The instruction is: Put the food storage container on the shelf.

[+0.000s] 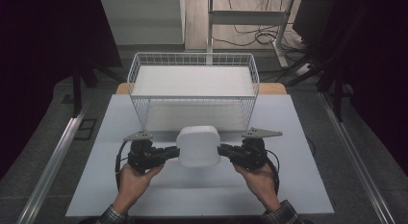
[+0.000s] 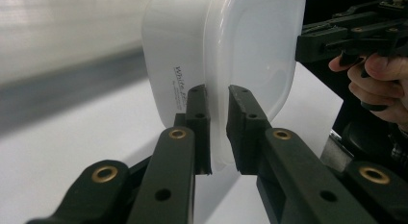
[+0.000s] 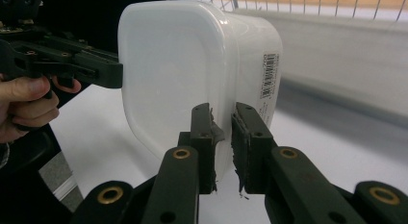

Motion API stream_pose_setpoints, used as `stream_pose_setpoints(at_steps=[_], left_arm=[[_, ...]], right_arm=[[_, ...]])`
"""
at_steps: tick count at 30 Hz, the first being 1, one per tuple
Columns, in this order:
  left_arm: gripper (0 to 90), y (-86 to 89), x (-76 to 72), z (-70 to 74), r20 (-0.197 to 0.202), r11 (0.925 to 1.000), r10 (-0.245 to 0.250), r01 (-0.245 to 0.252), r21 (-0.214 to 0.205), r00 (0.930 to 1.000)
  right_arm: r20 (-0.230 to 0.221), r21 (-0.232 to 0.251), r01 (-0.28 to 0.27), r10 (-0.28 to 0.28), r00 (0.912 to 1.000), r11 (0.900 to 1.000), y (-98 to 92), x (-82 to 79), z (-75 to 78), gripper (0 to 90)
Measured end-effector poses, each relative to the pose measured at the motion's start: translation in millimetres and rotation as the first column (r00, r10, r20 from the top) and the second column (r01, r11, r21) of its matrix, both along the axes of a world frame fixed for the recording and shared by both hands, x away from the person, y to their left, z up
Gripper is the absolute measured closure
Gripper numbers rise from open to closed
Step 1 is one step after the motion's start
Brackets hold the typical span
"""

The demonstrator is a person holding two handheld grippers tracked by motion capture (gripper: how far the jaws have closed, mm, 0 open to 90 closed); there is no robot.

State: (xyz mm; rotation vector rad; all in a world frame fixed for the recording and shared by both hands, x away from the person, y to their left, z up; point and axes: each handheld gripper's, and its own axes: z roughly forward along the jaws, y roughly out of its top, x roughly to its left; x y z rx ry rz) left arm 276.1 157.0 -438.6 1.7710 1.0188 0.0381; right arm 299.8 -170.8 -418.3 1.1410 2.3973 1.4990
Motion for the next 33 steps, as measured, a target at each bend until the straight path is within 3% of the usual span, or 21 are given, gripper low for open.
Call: stream_pose_setpoints(at_steps=[16,33], left_arm=[[80.2,9.7,27.2,41.6,0.043,0.9996,0.026,-0.026,-0.013,0.9987],[80.2,20.4,61.9,96.9,0.103,0.9985,0.054,-0.052,-0.015,0.9932]], right_arm=[[0.06,0.038,0.006,-0.009,0.9981,0.9992,10.8,31.0,43.7,78.9],[0.116,0.067,0.018,-0.026,0.9929,0.9976,23.4,65.9,93.7,78.8]])
